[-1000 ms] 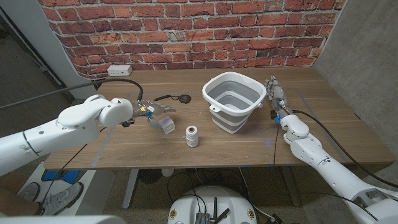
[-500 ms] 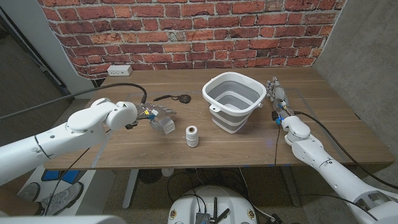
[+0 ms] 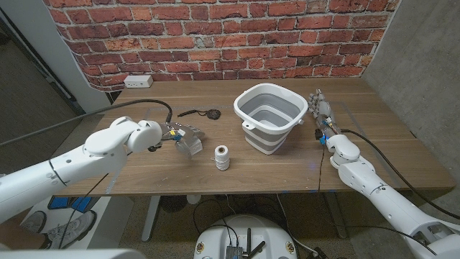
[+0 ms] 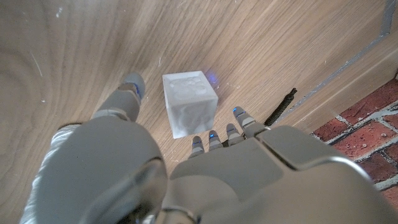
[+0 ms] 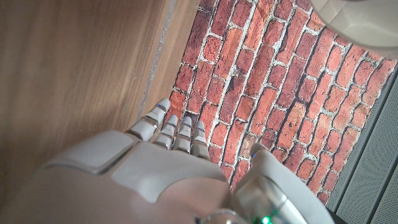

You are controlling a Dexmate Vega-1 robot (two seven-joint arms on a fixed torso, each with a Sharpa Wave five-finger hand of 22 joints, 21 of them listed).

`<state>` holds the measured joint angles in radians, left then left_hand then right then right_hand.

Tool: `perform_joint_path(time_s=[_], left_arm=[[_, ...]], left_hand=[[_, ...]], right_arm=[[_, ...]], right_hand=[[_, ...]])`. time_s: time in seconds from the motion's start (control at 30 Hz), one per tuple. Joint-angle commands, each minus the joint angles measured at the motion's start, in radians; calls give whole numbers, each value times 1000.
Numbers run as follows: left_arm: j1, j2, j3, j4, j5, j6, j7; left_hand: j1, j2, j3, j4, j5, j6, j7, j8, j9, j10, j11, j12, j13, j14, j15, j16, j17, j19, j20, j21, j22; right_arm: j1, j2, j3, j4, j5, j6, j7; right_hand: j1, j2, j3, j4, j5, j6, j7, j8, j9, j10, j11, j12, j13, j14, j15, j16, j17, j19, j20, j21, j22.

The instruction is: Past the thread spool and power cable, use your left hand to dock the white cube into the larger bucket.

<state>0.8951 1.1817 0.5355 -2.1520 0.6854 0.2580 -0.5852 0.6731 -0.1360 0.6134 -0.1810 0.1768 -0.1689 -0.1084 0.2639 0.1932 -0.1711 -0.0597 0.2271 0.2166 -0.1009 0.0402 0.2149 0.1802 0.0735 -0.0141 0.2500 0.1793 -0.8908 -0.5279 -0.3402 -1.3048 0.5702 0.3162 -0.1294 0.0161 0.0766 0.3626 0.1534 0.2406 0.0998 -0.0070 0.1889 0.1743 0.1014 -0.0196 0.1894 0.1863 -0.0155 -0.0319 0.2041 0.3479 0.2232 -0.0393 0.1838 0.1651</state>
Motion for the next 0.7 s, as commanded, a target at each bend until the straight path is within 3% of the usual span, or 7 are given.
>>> perform_joint_path(time_s=[0.03,0.1,0.23,0.47,0.7], left_arm=[[28,-29,0,14,7,6,65],[31,-31,0,13,9,7,71],[37,-29,-2,13,10,8,83],[51,-29,-2,13,24,16,114],[64,-36,0,19,49,27,153]], left_hand=[[41,4,-12,2,9,32,-19,26,6,41,-23,21,9,87,-48,23,10,87,-22,26,9],[58,8,-19,3,11,58,-21,41,7,67,-32,30,12,125,-69,32,16,126,-41,40,13],[75,17,-28,5,13,92,-26,59,8,102,-44,42,17,159,-85,42,23,154,-46,51,18],[120,32,-62,6,16,196,-53,117,12,222,-93,83,31,266,-146,80,44,231,-74,86,27],[156,48,-86,7,20,267,-65,158,13,292,-111,105,39,337,-173,113,62,283,-84,114,32]], right_arm=[[-1,-2,4,0,3,1,0],[0,-2,3,1,2,0,1],[4,0,3,6,3,1,2],[7,1,1,13,3,1,5],[13,6,-1,22,3,3,9]], right_hand=[[-2,59,4,4,1,9,-1,2,4,-1,-8,3,2,2,-26,6,1,-3,-15,5,3],[-2,59,4,4,1,10,0,2,4,-1,-8,3,2,2,-27,6,1,-3,-15,5,3],[-2,59,4,4,1,10,-1,2,4,-1,-9,3,2,2,-25,7,0,-4,-14,5,3],[-3,59,4,4,1,11,-1,2,4,0,-9,3,2,3,-24,7,0,-2,-13,6,3],[-3,59,4,5,1,12,-1,2,4,0,-9,3,2,3,-23,8,0,-2,-12,6,3]])
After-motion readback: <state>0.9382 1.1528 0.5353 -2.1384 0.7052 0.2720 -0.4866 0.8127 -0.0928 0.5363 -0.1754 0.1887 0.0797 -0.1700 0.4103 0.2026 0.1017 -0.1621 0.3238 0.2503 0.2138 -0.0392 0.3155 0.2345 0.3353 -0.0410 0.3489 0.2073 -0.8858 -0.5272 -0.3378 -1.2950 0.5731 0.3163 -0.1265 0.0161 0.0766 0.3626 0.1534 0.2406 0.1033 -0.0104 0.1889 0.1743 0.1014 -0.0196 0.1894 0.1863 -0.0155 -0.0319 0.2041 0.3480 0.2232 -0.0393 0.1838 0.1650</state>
